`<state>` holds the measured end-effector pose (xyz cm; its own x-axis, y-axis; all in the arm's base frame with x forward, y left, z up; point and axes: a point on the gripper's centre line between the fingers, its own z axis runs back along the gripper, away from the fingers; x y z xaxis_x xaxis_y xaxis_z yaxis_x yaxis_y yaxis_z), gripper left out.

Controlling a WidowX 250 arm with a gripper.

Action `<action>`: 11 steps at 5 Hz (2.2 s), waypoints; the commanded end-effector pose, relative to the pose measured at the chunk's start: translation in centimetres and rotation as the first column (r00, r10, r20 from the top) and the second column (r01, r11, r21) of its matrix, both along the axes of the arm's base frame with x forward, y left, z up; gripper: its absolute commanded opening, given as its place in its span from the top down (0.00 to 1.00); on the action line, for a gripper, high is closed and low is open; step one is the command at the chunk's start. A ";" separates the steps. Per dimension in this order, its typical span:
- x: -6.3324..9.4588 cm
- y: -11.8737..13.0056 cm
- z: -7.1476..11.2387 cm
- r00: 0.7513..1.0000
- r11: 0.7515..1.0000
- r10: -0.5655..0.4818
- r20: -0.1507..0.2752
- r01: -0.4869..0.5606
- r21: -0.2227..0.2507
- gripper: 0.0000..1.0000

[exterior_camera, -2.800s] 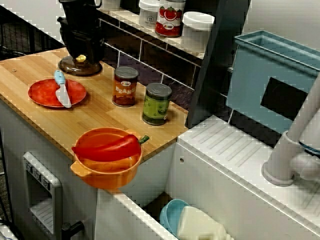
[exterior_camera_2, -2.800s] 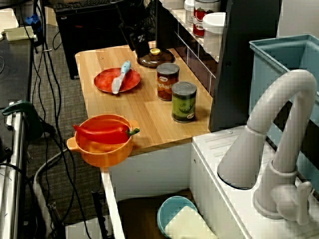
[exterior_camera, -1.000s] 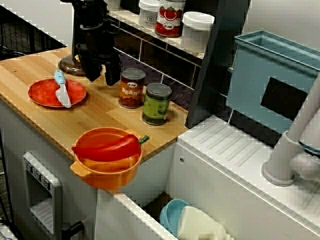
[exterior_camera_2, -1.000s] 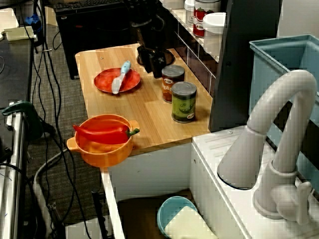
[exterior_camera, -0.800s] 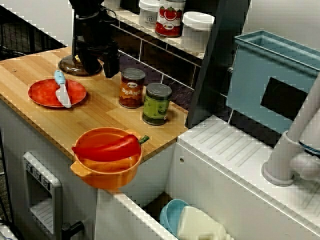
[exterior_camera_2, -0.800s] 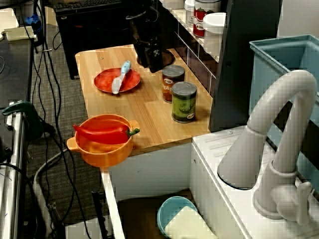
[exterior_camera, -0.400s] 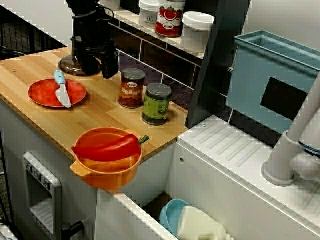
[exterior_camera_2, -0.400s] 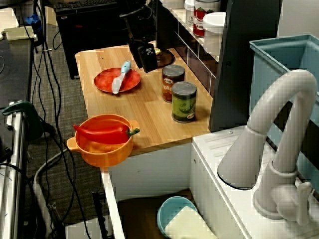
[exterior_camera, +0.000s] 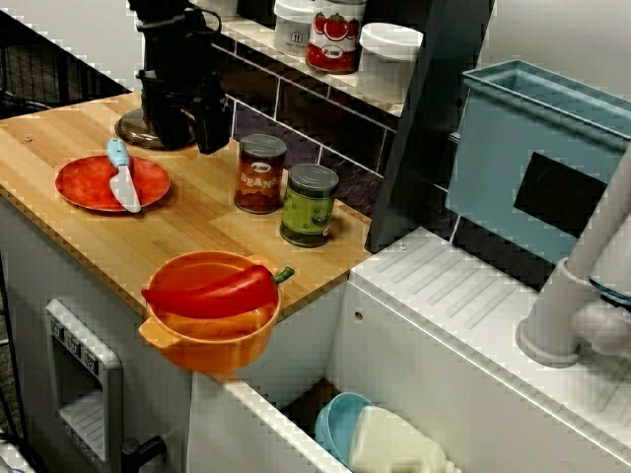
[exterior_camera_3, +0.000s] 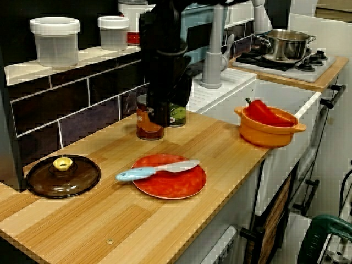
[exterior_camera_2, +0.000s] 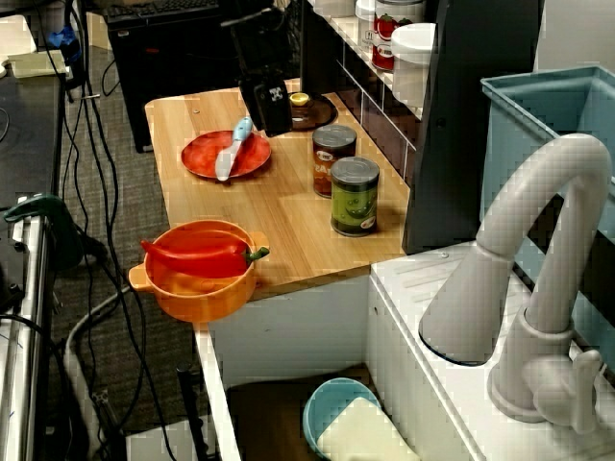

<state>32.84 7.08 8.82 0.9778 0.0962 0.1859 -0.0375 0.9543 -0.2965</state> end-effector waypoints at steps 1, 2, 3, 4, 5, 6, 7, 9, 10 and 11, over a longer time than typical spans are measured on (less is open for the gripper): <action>-1.0 -0.2 3.1 0.994 0.994 -0.100 0.051 0.098 0.050 0.00; -0.7 -2.2 3.6 0.987 0.987 -0.150 0.055 0.146 0.073 0.00; -1.0 -3.9 3.8 0.981 0.979 -0.189 0.052 0.184 0.091 0.00; -1.8 -4.8 3.8 0.973 0.969 -0.224 0.050 0.218 0.114 0.00; -2.9 -4.5 3.8 0.964 0.961 -0.259 0.054 0.252 0.111 0.00; -3.8 -4.1 3.8 0.954 0.952 -0.295 0.057 0.288 0.108 0.00; -4.8 -3.3 3.8 0.951 0.950 -0.303 0.067 0.295 0.100 0.00; -5.7 -3.6 3.3 0.948 0.947 -0.313 0.062 0.307 0.093 0.00; -6.3 -4.4 2.9 0.943 0.942 -0.328 0.057 0.322 0.100 0.00; -6.9 -5.0 2.4 0.937 0.935 -0.344 0.056 0.336 0.113 0.00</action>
<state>25.75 -0.51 9.59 0.9427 -0.2559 0.2139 0.3004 0.9302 -0.2109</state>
